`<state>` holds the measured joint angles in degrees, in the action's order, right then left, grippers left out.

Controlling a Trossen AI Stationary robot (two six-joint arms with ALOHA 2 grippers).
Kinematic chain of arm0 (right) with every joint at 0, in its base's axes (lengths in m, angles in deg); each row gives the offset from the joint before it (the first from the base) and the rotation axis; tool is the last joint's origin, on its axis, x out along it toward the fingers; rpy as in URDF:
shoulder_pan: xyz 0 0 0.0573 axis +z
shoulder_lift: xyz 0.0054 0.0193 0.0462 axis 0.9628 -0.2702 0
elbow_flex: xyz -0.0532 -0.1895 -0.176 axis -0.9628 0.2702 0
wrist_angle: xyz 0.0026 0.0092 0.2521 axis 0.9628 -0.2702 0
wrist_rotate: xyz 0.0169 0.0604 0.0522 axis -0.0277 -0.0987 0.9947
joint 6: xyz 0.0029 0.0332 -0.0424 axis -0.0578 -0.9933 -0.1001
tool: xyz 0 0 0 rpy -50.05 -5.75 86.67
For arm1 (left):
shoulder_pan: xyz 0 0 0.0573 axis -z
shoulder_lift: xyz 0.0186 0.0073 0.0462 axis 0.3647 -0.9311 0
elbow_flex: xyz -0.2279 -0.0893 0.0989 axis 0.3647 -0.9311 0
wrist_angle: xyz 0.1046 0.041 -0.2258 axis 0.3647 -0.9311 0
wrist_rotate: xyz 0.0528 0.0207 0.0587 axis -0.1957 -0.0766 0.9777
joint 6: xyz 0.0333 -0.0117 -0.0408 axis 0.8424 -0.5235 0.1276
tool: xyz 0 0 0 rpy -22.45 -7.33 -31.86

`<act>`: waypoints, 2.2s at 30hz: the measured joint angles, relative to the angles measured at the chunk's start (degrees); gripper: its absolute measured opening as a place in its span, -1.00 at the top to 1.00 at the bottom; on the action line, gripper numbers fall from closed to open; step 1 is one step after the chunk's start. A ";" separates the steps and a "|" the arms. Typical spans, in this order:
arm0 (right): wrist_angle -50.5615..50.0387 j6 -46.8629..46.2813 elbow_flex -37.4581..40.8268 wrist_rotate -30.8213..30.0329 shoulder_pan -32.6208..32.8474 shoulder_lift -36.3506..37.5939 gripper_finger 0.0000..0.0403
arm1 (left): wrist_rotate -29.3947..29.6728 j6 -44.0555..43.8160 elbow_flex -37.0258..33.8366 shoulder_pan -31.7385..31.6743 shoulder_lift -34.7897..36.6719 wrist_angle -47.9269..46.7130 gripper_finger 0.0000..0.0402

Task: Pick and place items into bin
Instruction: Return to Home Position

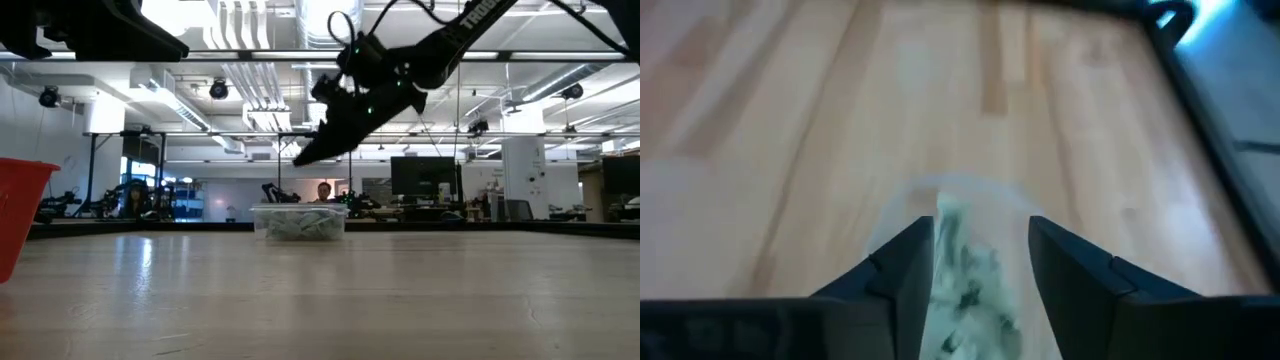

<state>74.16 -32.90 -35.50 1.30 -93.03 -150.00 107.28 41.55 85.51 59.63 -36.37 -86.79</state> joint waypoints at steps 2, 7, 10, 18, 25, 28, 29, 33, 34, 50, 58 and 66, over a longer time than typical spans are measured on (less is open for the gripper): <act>-0.73 -0.47 0.22 0.00 0.04 2.42 0.21 | -0.02 0.00 0.18 0.00 0.01 0.16 0.45; -4.93 1.84 2.90 0.21 1.31 9.08 0.20 | -0.02 1.60 1.19 -0.02 -0.01 1.73 0.45; -4.91 2.56 6.34 0.50 1.96 14.02 0.21 | -0.13 7.10 1.37 -0.29 -0.01 7.91 0.45; -0.03 1.04 18.92 0.42 1.86 31.05 0.26 | -13.92 28.02 0.29 -5.38 -0.47 30.19 0.45; 9.63 -0.77 32.59 0.23 1.69 48.00 0.29 | -25.03 26.86 -2.44 -19.09 0.51 37.41 0.45; 12.86 -1.81 37.36 0.26 1.48 54.47 0.28 | -32.58 23.37 -2.89 -25.79 1.92 35.07 0.45; 13.43 -2.13 38.71 0.17 1.38 56.42 0.28 | -35.37 22.36 -2.87 -28.05 2.45 34.35 0.45; 14.17 -2.46 43.04 -0.03 0.68 62.86 0.26 | -38.58 20.04 -3.27 -33.74 5.89 30.10 0.45; 14.19 -2.47 43.95 -0.03 0.43 64.12 0.27 | -38.56 19.83 -3.68 -34.23 7.39 29.17 0.45; 23.55 -12.61 61.30 0.22 -0.83 70.72 0.31 | -37.35 13.98 -27.89 -34.32 37.12 31.87 0.45; 31.11 -14.66 65.93 0.12 -0.83 74.98 0.32 | -36.15 13.18 -29.71 -34.29 48.87 23.28 0.45; 27.01 -12.38 66.47 4.93 -0.83 77.72 0.33 | -36.18 12.21 -29.54 -34.29 57.34 12.90 0.45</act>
<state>101.18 -45.28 30.96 6.24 -93.86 -72.27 71.10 53.77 55.97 25.33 20.97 -73.89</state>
